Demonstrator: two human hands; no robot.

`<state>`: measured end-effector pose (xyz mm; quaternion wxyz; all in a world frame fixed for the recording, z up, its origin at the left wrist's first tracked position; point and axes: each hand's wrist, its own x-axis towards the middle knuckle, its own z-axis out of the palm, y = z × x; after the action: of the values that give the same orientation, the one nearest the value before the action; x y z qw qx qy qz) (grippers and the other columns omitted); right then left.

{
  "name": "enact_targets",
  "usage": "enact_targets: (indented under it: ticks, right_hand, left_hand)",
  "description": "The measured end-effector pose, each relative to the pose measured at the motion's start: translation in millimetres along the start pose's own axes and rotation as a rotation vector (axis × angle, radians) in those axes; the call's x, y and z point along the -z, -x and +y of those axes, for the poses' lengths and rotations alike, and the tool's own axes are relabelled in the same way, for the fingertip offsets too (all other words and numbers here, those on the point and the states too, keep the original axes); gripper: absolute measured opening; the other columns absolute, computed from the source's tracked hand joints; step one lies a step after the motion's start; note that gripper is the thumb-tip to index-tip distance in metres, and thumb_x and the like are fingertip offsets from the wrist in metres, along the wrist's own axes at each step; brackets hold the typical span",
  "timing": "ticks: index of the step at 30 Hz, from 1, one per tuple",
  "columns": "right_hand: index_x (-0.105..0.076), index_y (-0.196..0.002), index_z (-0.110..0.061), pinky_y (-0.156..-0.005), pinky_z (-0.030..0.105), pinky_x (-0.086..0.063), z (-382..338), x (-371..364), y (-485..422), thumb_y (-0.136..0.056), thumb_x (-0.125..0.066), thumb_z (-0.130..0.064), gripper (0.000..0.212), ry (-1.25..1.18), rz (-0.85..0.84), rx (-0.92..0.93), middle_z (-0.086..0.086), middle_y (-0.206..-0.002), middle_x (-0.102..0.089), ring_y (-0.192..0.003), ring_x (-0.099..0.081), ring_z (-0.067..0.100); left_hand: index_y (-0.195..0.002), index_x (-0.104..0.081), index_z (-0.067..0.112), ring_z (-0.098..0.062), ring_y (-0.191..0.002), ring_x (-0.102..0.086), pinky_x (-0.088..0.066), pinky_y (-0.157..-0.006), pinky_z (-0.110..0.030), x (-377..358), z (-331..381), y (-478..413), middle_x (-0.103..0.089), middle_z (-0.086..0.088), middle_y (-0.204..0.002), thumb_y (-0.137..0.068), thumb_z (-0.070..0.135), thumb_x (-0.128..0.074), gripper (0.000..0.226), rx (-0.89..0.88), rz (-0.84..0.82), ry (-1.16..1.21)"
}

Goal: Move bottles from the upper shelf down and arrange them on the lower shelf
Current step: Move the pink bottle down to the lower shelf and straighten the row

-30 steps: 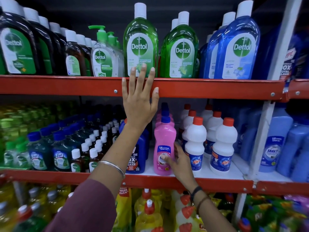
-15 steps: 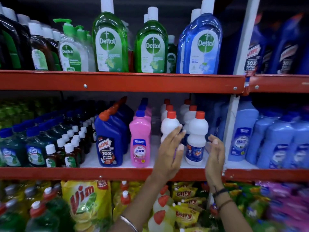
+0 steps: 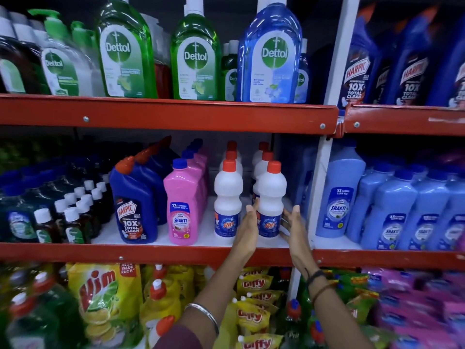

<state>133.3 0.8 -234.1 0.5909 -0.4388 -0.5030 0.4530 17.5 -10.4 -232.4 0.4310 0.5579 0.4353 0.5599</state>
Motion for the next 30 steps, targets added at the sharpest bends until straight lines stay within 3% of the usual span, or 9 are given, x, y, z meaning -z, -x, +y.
enact_targets:
  ticks: [2,7,12,14,16,19,23,27,30]
  right_hand:
    - [-0.044,-0.137,-0.02,-0.11,0.05,-0.036,0.1,0.4,0.4,-0.092,-0.024,-0.055,0.06,-0.01,0.017,-0.006,0.012,-0.146,-0.044,-0.127,-0.048,0.028]
    - [-0.045,-0.135,-0.021,-0.109,0.052,-0.037,1.6,5.7,3.2,-0.096,-0.023,-0.049,0.054,-0.029,0.013,0.019,0.011,-0.145,-0.046,-0.119,-0.05,0.024]
    - [-0.044,-0.137,-0.02,-0.111,0.049,-0.035,-0.9,10.0,2.7,-0.092,-0.021,-0.056,0.062,-0.008,-0.039,0.002,0.01,-0.146,-0.044,-0.126,-0.048,0.024]
    - [-0.043,-0.138,-0.018,-0.108,0.039,-0.038,3.0,7.2,9.3,-0.088,-0.024,-0.062,0.069,0.003,0.027,0.061,0.009,-0.146,-0.046,-0.131,-0.045,0.024]
    - [-0.05,-0.132,-0.016,-0.099,0.021,-0.042,4.9,-1.2,26.3,-0.091,-0.031,-0.059,0.063,-0.013,0.165,0.272,0.006,-0.137,-0.054,-0.127,-0.049,0.016]
    - [-0.054,-0.124,-0.019,-0.097,0.014,-0.042,7.8,-23.6,44.8,-0.088,-0.033,-0.052,0.053,-0.016,0.126,0.495,-0.007,-0.125,-0.059,-0.119,-0.053,0.003]
    - [-0.041,-0.135,-0.031,-0.107,0.019,-0.034,13.8,-62.2,44.4,-0.088,-0.027,-0.063,0.059,0.055,-0.139,0.345,-0.011,-0.144,-0.043,-0.13,-0.04,-0.003]
    - [-0.035,-0.142,-0.027,-0.111,0.031,-0.033,19.1,-81.7,28.5,-0.081,-0.026,-0.069,0.075,-0.009,-0.149,0.136,-0.008,-0.147,-0.039,-0.135,-0.038,0.009]
    - [-0.04,-0.14,-0.025,-0.105,0.03,-0.037,18.2,-84.7,22.5,-0.078,-0.025,-0.07,0.078,-0.045,-0.138,0.079,0.0,-0.144,-0.046,-0.131,-0.044,0.015]
  left_hand:
    - [-0.112,-0.04,0.072,-0.02,-0.141,-0.035,-0.03,-0.118,-0.047,3.0,-10.4,-7.3,-0.036,0.005,-0.153,-0.058,0.099,-0.021,0.063,0.016,-0.018,0.003]
    - [-0.131,-0.035,0.053,-0.027,-0.141,-0.035,-0.031,-0.116,-0.048,2.8,2.1,-0.5,-0.035,-0.007,-0.154,-0.08,0.069,-0.01,0.059,0.077,0.024,-0.003]
    - [-0.122,-0.039,0.065,-0.024,-0.14,-0.037,-0.032,-0.116,-0.048,3.3,3.2,5.3,-0.037,-0.001,-0.154,-0.076,0.08,-0.011,0.056,0.047,0.025,-0.052]
    - [-0.117,-0.043,0.065,-0.012,-0.136,-0.041,-0.035,-0.113,-0.037,2.7,0.0,14.0,-0.043,0.015,-0.146,-0.082,0.079,-0.017,0.046,-0.071,0.065,-0.071]
    - [-0.124,-0.05,0.046,0.002,-0.128,-0.045,-0.037,-0.106,-0.02,4.4,-2.6,26.4,-0.05,0.025,-0.133,-0.096,0.063,-0.023,0.042,-0.229,0.191,-0.035]
    - [-0.123,-0.053,0.035,0.001,-0.124,-0.05,-0.041,-0.101,-0.014,19.4,-6.1,40.8,-0.055,0.021,-0.128,-0.093,0.061,-0.028,0.047,-0.396,0.423,0.015]
    - [-0.135,-0.042,0.034,-0.008,-0.134,-0.042,-0.039,-0.109,-0.029,48.6,-10.0,29.8,-0.045,0.009,-0.143,-0.094,0.065,-0.02,0.056,-0.259,0.492,0.018]
    - [-0.147,-0.031,0.022,0.001,-0.123,-0.042,-0.038,-0.08,0.004,58.8,5.6,22.1,-0.037,0.023,-0.132,-0.103,0.039,-0.01,0.051,-0.151,0.34,0.002]
    - [-0.147,-0.032,0.021,-0.001,-0.116,-0.04,-0.032,-0.068,0.012,62.2,10.3,21.6,-0.038,0.018,-0.131,-0.106,0.028,-0.007,0.049,-0.108,0.271,-0.057]
